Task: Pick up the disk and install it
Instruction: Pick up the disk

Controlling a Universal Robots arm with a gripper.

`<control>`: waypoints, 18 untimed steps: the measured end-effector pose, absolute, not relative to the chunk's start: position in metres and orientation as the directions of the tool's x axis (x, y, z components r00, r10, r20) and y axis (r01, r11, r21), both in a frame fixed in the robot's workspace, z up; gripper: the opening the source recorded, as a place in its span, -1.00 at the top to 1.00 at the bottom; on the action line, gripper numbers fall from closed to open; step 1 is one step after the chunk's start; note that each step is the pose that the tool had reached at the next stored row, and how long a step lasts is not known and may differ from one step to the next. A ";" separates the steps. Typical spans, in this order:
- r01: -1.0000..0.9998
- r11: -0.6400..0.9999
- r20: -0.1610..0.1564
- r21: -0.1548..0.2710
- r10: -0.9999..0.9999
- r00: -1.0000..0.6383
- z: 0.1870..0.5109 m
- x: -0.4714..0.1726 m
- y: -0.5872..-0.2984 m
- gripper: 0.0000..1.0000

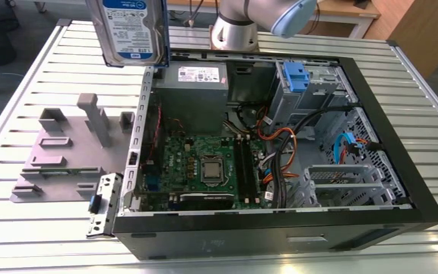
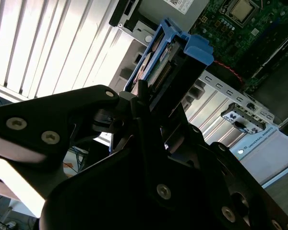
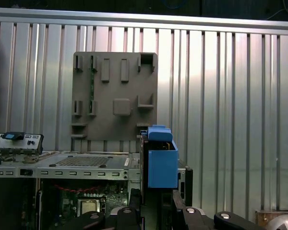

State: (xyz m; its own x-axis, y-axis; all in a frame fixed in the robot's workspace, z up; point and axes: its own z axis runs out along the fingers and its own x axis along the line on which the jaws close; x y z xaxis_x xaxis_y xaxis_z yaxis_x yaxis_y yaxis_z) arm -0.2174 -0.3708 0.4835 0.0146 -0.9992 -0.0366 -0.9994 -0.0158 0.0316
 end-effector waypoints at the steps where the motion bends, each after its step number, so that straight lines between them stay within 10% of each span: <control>1: -0.999 -0.016 -0.037 0.032 -0.999 0.015 0.484 -0.216 -0.371 0.31; 18: -0.999 -0.016 -0.037 0.032 -0.999 0.015 0.484 -0.197 -0.371 0.31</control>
